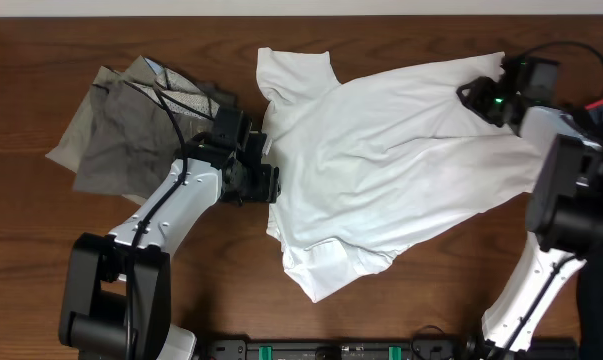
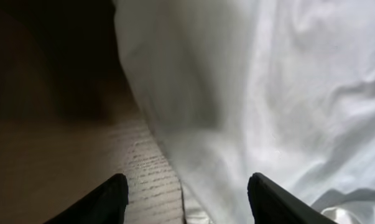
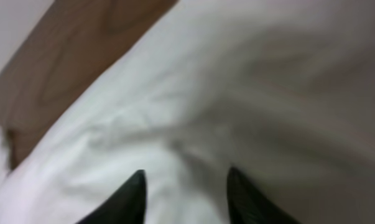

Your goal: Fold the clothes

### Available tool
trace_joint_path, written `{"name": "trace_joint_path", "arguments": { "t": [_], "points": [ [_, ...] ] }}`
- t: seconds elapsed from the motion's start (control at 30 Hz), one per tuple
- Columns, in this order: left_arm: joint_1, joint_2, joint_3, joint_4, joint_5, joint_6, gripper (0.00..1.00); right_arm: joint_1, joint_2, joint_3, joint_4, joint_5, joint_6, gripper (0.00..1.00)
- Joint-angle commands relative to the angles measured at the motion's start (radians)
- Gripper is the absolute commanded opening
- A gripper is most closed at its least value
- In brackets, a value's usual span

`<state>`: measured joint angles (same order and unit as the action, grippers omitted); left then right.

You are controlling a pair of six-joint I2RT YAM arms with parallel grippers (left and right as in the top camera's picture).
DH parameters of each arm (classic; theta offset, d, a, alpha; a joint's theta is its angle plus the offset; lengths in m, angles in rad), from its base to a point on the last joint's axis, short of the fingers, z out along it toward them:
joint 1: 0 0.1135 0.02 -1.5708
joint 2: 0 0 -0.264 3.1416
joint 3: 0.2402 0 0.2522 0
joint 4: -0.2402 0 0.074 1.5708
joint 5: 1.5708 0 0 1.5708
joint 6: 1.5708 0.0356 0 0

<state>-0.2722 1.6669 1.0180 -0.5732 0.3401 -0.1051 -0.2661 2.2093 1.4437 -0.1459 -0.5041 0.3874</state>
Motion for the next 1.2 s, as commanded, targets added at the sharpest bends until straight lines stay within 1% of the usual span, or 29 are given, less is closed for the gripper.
{"name": "trace_joint_path", "arguments": {
  "t": [0.0, 0.13, 0.23, 0.33, 0.4, 0.43, 0.5, 0.67, 0.73, 0.9, 1.07, 1.13, 1.17],
  "points": [
    [0.001, 0.007, 0.027, 0.036, 0.015, 0.004, 0.65, -0.055, -0.161, 0.022, -0.068, -0.150, -0.117, 0.46],
    [0.001, 0.018, 0.027, 0.136, 0.015, 0.003, 0.64, -0.080, -0.314, 0.022, -0.241, -0.118, -0.161, 0.46],
    [0.001, 0.043, 0.027, 0.235, 0.018, -0.016, 0.46, -0.077, -0.413, 0.022, -0.357, -0.061, -0.165, 0.45],
    [0.001, 0.092, 0.027, 0.324, 0.055, -0.031, 0.24, -0.069, -0.490, 0.022, -0.454, -0.021, -0.164, 0.44],
    [0.001, 0.138, 0.027, 0.372, 0.086, -0.030, 0.13, -0.066, -0.528, 0.022, -0.510, -0.011, -0.165, 0.42],
    [0.001, 0.159, 0.027, 0.388, 0.090, -0.029, 0.12, -0.064, -0.541, 0.022, -0.531, -0.008, -0.165, 0.42],
    [0.001, 0.202, 0.027, 0.417, 0.090, -0.020, 0.10, -0.061, -0.561, 0.022, -0.576, -0.008, -0.166, 0.41],
    [0.011, 0.289, 0.027, 0.475, 0.084, 0.024, 0.09, -0.060, -0.578, 0.022, -0.689, -0.008, -0.182, 0.38],
    [0.022, 0.311, 0.027, 0.486, 0.046, 0.031, 0.08, -0.060, -0.578, 0.022, -0.728, -0.008, -0.195, 0.37],
    [0.080, 0.348, 0.037, 0.534, -0.108, 0.039, 0.08, -0.029, -0.578, 0.022, -0.790, -0.005, -0.251, 0.37],
    [0.150, 0.355, 0.110, 0.554, -0.109, 0.044, 0.08, 0.037, -0.578, 0.021, -0.805, 0.066, -0.255, 0.37],
    [0.163, 0.355, 0.158, 0.533, -0.069, 0.061, 0.09, 0.067, -0.578, 0.021, -0.807, 0.122, -0.254, 0.39],
    [0.167, 0.355, 0.183, 0.516, -0.057, 0.061, 0.11, 0.079, -0.578, 0.021, -0.808, 0.157, -0.254, 0.42]
  ]
}}
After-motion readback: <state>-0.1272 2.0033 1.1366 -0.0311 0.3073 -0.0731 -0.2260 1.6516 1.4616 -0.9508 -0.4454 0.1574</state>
